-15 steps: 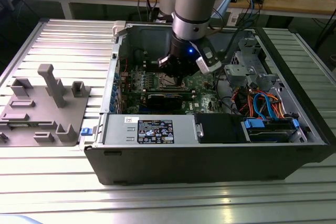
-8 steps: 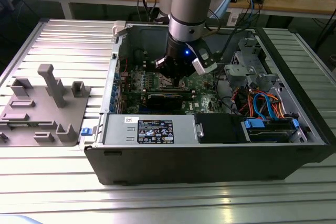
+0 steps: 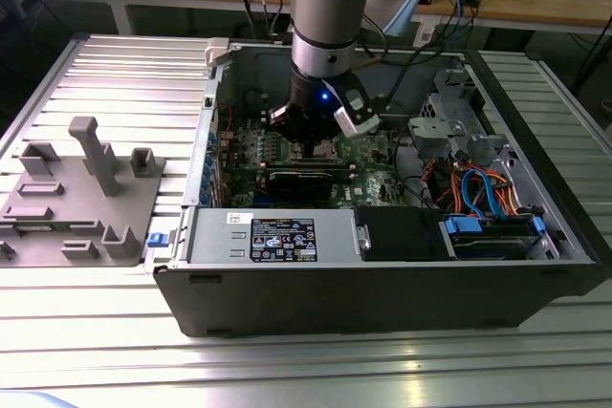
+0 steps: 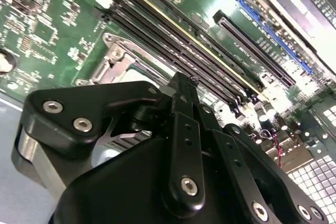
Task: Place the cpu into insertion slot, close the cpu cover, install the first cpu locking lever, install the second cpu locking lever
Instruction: 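Install the second cpu locking lever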
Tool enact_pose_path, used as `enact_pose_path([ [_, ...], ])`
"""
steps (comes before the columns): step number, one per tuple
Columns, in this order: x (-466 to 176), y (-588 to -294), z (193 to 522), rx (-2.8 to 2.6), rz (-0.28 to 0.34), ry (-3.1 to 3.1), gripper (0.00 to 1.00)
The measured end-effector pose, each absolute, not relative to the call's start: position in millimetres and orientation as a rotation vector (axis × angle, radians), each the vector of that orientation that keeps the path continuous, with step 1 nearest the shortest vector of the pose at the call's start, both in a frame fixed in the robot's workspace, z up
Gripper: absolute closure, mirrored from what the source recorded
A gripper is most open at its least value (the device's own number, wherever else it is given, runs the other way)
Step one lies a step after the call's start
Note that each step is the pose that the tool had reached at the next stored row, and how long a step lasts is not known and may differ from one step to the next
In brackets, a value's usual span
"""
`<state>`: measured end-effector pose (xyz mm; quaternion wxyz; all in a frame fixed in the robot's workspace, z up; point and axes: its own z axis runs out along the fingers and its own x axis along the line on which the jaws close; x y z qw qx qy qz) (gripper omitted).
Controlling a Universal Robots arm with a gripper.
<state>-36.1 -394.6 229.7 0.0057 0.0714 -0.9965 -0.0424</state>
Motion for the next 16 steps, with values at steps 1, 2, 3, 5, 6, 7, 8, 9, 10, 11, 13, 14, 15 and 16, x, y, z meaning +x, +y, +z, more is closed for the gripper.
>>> enact_pose_path([
  [1, -39.1, -394.7, 228.8, 0.224, -0.134, -3.119, 0.89],
  [2, -41.3, -394.6, 228.0, 0.224, -0.135, -3.119, 0.89],
  [3, -43.3, -394.6, 227.4, 0.224, -0.135, -3.119, 0.89],
  [5, -47.4, -394.6, 226.3, 0.224, -0.136, -3.119, 0.89],
  [6, -51.0, -394.6, 225.5, 0.224, -0.136, -3.119, 0.89],
  [7, -54.1, -394.6, 224.7, 0.224, -0.136, -3.119, 0.89],
  [8, -56.7, -394.6, 224.0, 0.224, -0.136, -3.119, 0.89],
  [9, -58.2, -394.6, 223.6, 0.224, -0.136, -3.119, 0.89],
  [10, -60.3, -394.6, 222.9, 0.224, -0.136, -3.119, 0.89],
  [11, -62.3, -394.6, 222.0, 0.224, -0.136, -3.119, 0.89],
  [13, -64.1, -394.6, 220.0, 0.224, -0.136, -3.119, 0.89],
  [14, -64.2, -394.6, 219.2, 0.224, -0.136, -3.119, 0.89],
  [15, -64.3, -394.6, 218.6, 0.224, -0.136, -3.119, 0.89],
  [16, -64.5, -394.6, 218.0, 0.224, -0.136, -3.119, 0.89],
])
